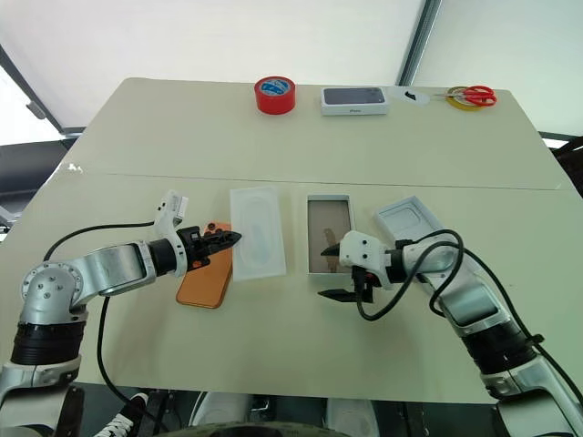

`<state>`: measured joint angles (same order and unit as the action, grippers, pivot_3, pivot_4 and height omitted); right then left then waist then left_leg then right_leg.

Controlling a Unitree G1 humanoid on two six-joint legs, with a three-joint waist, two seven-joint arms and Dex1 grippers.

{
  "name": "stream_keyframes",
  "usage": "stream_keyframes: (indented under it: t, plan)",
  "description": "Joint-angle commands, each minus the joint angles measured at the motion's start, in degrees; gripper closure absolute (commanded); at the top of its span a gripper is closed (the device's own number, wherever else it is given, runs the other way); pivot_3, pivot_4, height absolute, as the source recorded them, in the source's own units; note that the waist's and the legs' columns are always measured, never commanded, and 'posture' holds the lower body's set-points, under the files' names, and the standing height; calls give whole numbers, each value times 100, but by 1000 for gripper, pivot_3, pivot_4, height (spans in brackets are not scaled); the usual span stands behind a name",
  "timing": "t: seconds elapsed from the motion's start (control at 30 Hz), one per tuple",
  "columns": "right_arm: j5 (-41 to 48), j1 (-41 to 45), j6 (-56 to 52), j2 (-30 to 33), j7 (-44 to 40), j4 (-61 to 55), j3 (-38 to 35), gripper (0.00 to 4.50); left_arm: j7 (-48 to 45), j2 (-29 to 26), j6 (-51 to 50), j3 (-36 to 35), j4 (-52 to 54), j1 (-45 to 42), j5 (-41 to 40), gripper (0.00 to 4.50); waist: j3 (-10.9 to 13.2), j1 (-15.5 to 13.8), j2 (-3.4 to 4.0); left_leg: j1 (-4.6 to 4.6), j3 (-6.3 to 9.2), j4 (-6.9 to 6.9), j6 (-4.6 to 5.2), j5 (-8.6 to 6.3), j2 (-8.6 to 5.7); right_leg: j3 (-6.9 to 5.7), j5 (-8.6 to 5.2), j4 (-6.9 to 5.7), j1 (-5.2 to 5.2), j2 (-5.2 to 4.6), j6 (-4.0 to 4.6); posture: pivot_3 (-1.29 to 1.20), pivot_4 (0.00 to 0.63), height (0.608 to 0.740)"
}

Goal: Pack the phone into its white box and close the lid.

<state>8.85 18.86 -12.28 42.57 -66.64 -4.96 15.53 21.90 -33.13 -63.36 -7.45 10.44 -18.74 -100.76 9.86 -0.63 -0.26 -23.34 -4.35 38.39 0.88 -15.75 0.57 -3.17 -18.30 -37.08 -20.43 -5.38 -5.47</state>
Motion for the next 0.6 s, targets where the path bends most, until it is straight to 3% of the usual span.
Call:
stream_keyframes:
  t: [0.03, 0.13, 0.17, 0.37, 0.57, 0.6]
  plan:
    - [-141, 187, 153, 51, -71, 186, -32, 2456, -216, -132, 47, 27, 197, -37, -60, 4500, 0, 0, 0, 0, 0, 0, 0, 0, 0, 0, 0, 0, 0, 0, 0, 0, 150, 730]
    - [-44, 205, 50, 92, -225, 159, -58, 4141, -260, -118, 124, 19, 197, -39, -121, 4500, 1, -3, -2, 0, 0, -1, 0, 0, 0, 0, 0, 1, 0, 0, 0, 0, 150, 730]
    - [54, 181, -40, 92, -283, 76, -90, 4456, -283, -90, 164, 10, 197, -56, -83, 4500, 1, -2, -2, 0, 1, -1, 0, 0, 0, 0, 0, 1, 0, 1, 0, 0, 150, 730]
    - [527, -96, -534, 6, -397, -778, -126, 4456, -434, 91, 260, 131, 145, -241, 81, 4500, 1, -3, -2, -1, 1, -3, 0, 0, 1, 0, 0, 1, -1, 0, 0, 0, 150, 730]
    - [334, -184, -651, -208, 24, -922, -44, 4456, -590, 407, 294, 358, -77, -563, 438, 4500, 1, -3, -3, -1, 1, -3, 0, 0, 1, 0, 0, 1, -1, 0, -1, 0, 150, 730]
    - [429, -172, -734, -225, 5, -936, -80, 4192, -626, 463, 282, 402, -123, -599, 526, 4500, 1, -2, -2, -1, 0, -3, 0, 0, 0, 0, 0, 1, -2, 1, -1, 0, 150, 730]
